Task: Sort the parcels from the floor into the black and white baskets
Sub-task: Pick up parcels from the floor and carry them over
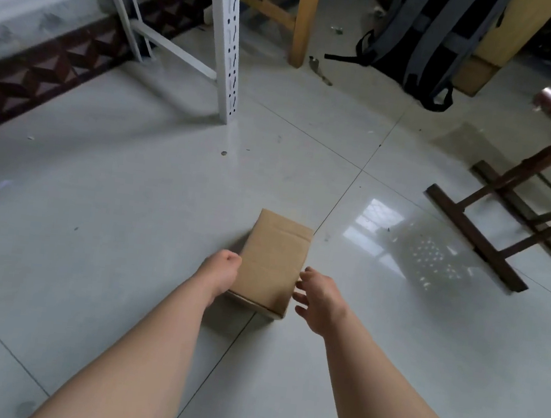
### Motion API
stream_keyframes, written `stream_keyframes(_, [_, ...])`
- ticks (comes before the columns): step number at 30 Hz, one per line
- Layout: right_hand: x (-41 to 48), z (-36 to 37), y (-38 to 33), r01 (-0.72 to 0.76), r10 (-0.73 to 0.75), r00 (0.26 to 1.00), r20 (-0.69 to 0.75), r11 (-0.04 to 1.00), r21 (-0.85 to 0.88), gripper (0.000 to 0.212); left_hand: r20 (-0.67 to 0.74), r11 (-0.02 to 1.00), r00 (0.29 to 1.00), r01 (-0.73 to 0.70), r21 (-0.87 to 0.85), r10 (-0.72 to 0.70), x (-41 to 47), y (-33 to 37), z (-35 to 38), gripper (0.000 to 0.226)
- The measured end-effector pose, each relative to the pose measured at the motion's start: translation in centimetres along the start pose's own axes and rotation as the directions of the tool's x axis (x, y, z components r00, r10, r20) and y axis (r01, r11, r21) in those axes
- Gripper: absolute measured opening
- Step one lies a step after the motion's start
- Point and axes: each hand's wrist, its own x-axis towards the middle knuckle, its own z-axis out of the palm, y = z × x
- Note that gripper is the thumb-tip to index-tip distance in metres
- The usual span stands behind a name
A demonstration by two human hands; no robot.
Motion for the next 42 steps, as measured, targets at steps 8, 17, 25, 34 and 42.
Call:
stream_keyframes(8, [-0.4,-2.3,-1.0,-0.095,0.086,0.994,0.064,0.984,0.151,0.049,-0.207,0.955,0.971,-0.17,-0.241,0.12,-2.6,0.8,0.6,0.023])
stream_keyframes(17, [-0.6,-2.8,-1.7,-0.167,0.12,0.969,0.217,0.963,0.212,0.067,-0.247,0.916,0.952,-0.253,-0.311,0.179,-3.9,0.1,-1.8,0.03])
stream_keyframes(25, [-1.0,-3.0,-1.1,-0.005,-0.02,0.995,0.101,0.971,0.24,0.034,-0.117,0.903,0.99,-0.116,-0.413,0.074,-4.7,0.1,-1.3,0.035])
stream_keyframes(34, [-0.1,-2.9,-0.6,0.066,-0.086,0.987,0.136,0.987,0.148,0.037,0.012,0.803,0.998,0.057,-0.594,-0.062,-4.6,-0.9,-2.2,0.031])
stream_keyframes(42, [-0.1,-2.9,0.3,-0.044,0.057,0.99,0.13,0.994,-0.099,0.039,0.02,0.884,0.999,0.051,-0.464,-0.047,-4.6,-0.9,-1.2,0.043])
